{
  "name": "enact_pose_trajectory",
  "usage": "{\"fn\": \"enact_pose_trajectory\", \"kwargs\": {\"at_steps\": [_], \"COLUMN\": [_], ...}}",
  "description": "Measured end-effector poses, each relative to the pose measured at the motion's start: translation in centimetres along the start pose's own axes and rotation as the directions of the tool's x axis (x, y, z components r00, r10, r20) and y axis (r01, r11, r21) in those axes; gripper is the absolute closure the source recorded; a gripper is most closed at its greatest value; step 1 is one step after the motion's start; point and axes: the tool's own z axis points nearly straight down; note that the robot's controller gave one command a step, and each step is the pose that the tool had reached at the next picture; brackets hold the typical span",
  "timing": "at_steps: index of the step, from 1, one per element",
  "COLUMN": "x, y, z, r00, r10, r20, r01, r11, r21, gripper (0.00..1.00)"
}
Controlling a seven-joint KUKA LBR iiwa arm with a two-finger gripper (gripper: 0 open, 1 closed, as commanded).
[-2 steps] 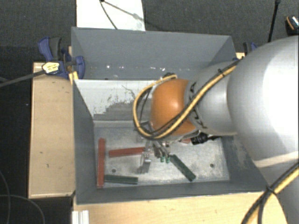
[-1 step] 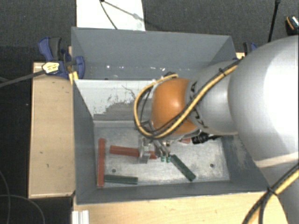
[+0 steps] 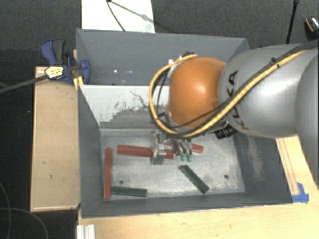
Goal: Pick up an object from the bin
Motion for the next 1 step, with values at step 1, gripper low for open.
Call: {"fn": "enact_pose_trajectory", "kwargs": {"at_steps": [1], "x": [1.81], "y": [-7.69], "z": [-4.33], "r00": [0.981], "r10": [-0.195], "r20": [-0.003], "r01": [0.195], "r11": [0.981], "r21": [0.004], "gripper": [1.0]}}
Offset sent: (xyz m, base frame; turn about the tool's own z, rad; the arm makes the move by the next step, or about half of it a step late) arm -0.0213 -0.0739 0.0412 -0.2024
